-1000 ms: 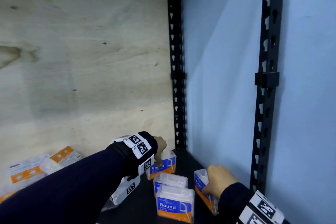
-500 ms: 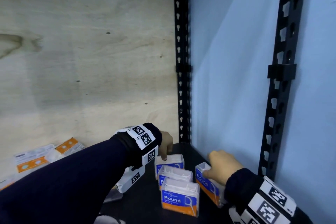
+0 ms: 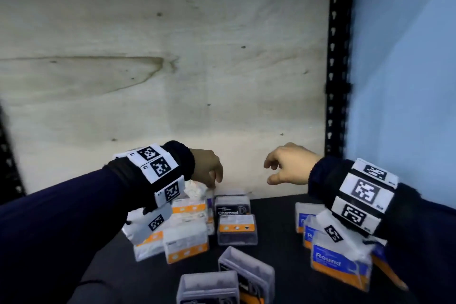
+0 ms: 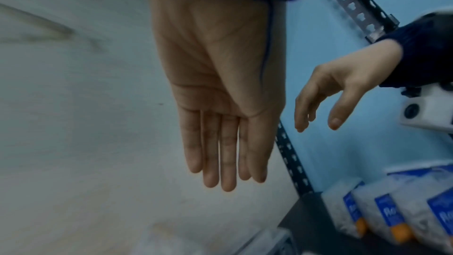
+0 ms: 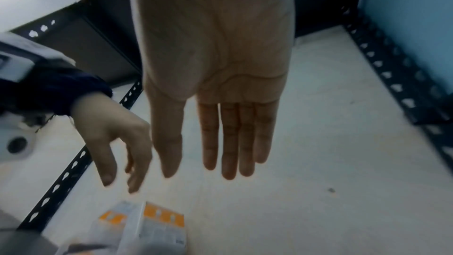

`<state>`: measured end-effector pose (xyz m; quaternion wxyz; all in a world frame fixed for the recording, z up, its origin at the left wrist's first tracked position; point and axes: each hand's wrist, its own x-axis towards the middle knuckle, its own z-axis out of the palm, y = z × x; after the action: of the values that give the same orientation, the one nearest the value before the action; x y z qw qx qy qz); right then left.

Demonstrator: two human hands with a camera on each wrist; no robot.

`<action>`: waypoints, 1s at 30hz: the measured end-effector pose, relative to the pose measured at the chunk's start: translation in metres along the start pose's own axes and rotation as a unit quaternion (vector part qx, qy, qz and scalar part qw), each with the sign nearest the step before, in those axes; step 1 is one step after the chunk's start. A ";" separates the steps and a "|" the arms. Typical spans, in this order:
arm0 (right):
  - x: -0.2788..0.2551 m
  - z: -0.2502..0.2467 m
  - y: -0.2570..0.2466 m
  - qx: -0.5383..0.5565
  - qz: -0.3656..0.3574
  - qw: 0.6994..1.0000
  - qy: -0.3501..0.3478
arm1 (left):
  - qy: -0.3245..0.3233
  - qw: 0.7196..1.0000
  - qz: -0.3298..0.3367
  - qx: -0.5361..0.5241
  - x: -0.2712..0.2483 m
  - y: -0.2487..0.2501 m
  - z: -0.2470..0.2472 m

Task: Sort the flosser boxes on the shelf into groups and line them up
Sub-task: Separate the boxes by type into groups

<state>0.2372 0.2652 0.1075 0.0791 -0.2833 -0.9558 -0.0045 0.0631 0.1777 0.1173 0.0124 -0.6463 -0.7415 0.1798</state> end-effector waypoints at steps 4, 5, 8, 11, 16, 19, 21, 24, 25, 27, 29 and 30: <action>0.027 0.019 -0.022 -0.050 -0.065 0.989 -0.123 | -0.033 0.998 -0.054 0.011 -0.039 -0.036 0.026; 0.033 0.026 -0.026 -0.062 -0.070 0.985 -0.145 | -0.040 0.997 -0.061 0.011 -0.047 -0.042 0.033; 0.050 0.047 -0.033 -0.079 -0.063 0.977 -0.188 | -0.041 0.997 -0.073 0.001 -0.060 -0.053 0.054; 0.063 0.067 -0.037 -0.098 -0.061 0.968 -0.223 | -0.047 0.996 -0.067 -0.029 -0.059 -0.057 0.075; 0.075 0.090 -0.047 -0.125 -0.056 0.951 -0.277 | -0.062 0.995 -0.055 -0.063 -0.043 -0.051 0.102; 0.080 0.098 -0.049 -0.137 -0.051 0.946 -0.290 | -0.063 0.993 -0.049 -0.084 -0.034 -0.048 0.114; 0.081 0.102 -0.051 -0.157 -0.046 0.942 -0.292 | -0.054 0.991 -0.051 -0.107 -0.029 -0.050 0.117; 0.084 0.105 -0.053 -0.177 -0.044 0.939 -0.291 | -0.063 0.987 -0.047 -0.143 -0.026 -0.054 0.119; 0.086 0.107 -0.053 -0.183 -0.044 0.939 -0.289 | -0.067 0.986 -0.043 -0.147 -0.026 -0.055 0.120; 0.087 0.110 -0.053 -0.200 -0.050 0.938 -0.278 | -0.061 0.986 -0.033 -0.152 -0.026 -0.054 0.123; 0.087 0.114 -0.051 -0.218 -0.057 0.937 -0.268 | -0.046 0.986 -0.015 -0.162 -0.027 -0.052 0.125; 0.087 0.116 -0.050 -0.226 -0.062 0.936 -0.264 | -0.043 0.985 0.000 -0.167 -0.028 -0.052 0.127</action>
<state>0.1209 0.2762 0.0077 -0.2422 -0.2246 -0.9318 -0.1503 -0.0138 0.1137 0.0197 -0.1282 -0.6305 -0.7612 0.0810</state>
